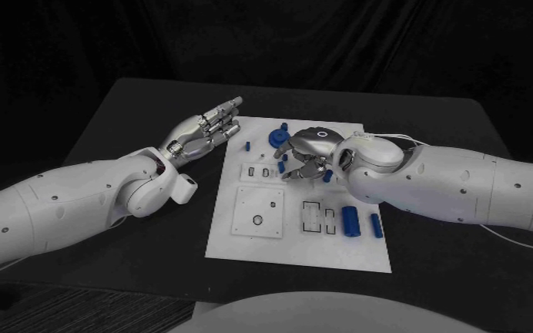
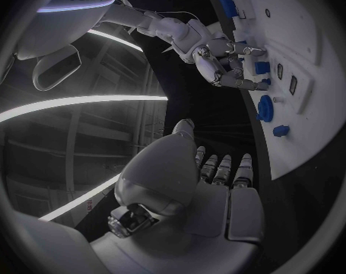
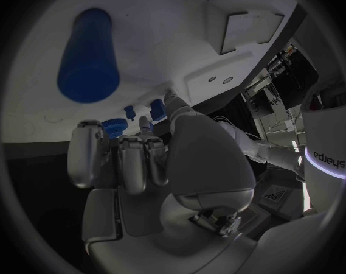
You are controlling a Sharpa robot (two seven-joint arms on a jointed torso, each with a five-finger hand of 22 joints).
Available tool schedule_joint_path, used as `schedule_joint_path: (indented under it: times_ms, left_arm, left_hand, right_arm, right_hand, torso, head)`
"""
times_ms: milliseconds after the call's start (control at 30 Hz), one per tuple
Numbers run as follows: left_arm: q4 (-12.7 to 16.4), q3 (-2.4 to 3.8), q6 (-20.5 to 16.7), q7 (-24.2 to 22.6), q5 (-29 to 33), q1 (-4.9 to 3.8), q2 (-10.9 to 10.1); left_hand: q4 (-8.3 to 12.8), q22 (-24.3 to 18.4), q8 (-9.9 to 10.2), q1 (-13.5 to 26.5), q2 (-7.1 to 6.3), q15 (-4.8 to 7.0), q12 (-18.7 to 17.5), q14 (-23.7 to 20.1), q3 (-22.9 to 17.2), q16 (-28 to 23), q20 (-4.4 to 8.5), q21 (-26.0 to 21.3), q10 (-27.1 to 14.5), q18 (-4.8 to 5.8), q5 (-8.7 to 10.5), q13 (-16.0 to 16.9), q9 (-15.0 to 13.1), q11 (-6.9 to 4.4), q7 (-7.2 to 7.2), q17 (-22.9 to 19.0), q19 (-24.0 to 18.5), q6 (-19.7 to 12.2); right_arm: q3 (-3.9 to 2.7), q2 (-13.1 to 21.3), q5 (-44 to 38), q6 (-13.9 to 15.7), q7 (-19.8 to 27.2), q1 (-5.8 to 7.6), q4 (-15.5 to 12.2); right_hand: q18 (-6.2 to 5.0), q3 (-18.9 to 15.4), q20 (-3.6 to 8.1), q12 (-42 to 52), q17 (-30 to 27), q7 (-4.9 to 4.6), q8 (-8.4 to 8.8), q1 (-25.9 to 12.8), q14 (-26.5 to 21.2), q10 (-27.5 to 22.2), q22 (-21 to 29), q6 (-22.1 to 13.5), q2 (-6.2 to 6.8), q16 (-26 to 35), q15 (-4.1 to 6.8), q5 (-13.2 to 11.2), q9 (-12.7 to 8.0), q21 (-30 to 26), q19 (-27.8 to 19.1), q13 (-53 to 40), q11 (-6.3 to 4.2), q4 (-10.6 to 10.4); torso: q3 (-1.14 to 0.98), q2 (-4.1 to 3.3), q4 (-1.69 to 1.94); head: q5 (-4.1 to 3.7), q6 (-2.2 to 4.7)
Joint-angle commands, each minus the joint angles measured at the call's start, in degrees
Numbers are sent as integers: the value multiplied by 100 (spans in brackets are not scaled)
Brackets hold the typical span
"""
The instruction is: Assemble the parts on the task board
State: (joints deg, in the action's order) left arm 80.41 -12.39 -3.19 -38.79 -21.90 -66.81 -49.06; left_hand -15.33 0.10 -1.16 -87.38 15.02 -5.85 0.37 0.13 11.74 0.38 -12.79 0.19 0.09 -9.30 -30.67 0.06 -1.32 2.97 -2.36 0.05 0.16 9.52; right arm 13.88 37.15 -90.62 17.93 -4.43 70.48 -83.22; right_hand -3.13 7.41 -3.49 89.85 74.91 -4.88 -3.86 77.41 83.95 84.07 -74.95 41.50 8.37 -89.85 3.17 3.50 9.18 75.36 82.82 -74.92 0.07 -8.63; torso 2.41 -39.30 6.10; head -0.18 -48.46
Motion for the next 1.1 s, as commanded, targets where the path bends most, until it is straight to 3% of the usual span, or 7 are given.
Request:
schedule_joint_path:
  times_ms: [33, 167, 233, 267, 500, 767, 1100]
  left_arm:
    - [17, 5, 2, -101, 3, 9, -14]
    - [35, 6, -119, -120, 3, 8, -63]
    - [74, 6, -263, -105, 3, 3, -125]
    - [93, 7, -314, -94, 4, -3, -148]
    - [258, 9, -741, 159, 4, -159, -284]
    - [336, 9, -878, 1106, -23, -575, -288]
    - [417, 9, -392, 3260, -1623, -1258, -159]
  left_hand:
    - [-2, 3, -15, -51, -5, -37, -37, -13, -26, -38, -45, -2, -9, -101, -19, -6, -3, 34, 9, -5, 4, -34]
    - [-148, 8, -22, 154, -2, -45, -37, -13, 71, -38, -67, 4, -9, -101, 332, -6, -8, 23, 31, -5, 12, 1]
    - [-152, 22, -14, 1113, 11, -96, -37, -13, 631, -38, -142, 22, -9, -101, 2576, -6, -2, 57, 50, -5, 41, -56]
    - [-168, 25, -9, 1307, -21, -116, -37, -13, 733, -38, -159, 26, -9, -101, 2790, -6, 2, 56, 72, -5, 47, -88]
    - [-125, 114, -58, 1431, -155, -285, -28, -13, 811, -38, -376, 168, 20, -107, 2647, 4, -34, 134, 557, -5, 269, 187]
    - [-142, 580, -124, 1922, -737, -821, 1297, 3269, 935, 1442, -351, 1160, 3302, 269, 2809, 1015, -86, 1288, 896, 821, 2026, 561]
    - [-191, 1273, -1139, 1491, -263, 145, 4684, 5141, 770, 4650, 247, 2784, 4597, -39, 2555, 3151, -368, 384, 1290, 2539, 5337, 2830]
  right_arm:
    - [10, 103, -114, 491, 244, -26, -88]
    - [8, 295, -122, 1009, 464, 72, -287]
    - [7, 480, -125, 1358, 549, 220, -491]
    - [6, 555, -125, 1456, 555, 283, -569]
    - [2, 1262, -128, 1971, 565, 827, -1071]
    - [18, 1780, -128, 2209, 566, 1073, -1220]
    - [32, 2032, -128, 1927, 319, 1115, -1187]
  right_hand:
    - [-25, -38, 58, 15, 1509, 19, 20, 60, 605, 593, -1062, -203, 118, -15, 37, -35, -80, -18, 9, -1508, -48, -232]
    - [-19, -153, 83, 15, 1509, 46, 14, 250, 605, 593, -1069, -368, 281, -15, 64, -50, -175, -2, 23, -1508, -70, -747]
    - [-19, -175, 86, 15, 1509, 51, 15, 257, 605, 593, -1069, -390, 302, -15, 67, -49, -187, -5, 23, -1508, -73, -799]
    - [-19, -175, 86, 15, 1509, 51, 15, 257, 605, 593, -1069, -390, 302, -15, 67, -49, -187, -5, 23, -1508, -73, -799]
    - [-8, -107, 89, 15, 1509, 52, -63, 337, 605, 593, -1083, -79, 173, -15, 71, 4, -148, 40, 48, -1508, -75, -788]
    - [11, 14, 118, 15, 1509, 103, -133, 562, 605, 593, -1111, 158, -19, -15, 106, 285, -147, 134, 99, -1508, -121, -696]
    - [12, 48, 129, 15, 1509, 101, -182, 577, 605, 593, -1111, 290, -158, -15, 113, 417, -149, 136, 102, -1508, -124, -664]
  torso:
    - [0, 0, -1]
    - [0, 0, -1]
    - [-1, -1, -1]
    - [-1, 3, -6]
    - [-7, 27, -8]
    - [-41, 118, -47]
    - [-112, 330, -158]
  head:
    - [1, 25]
    - [-3, 85]
    - [-2, 132]
    - [6, 150]
    - [42, 279]
    - [-3, 353]
    - [66, 219]
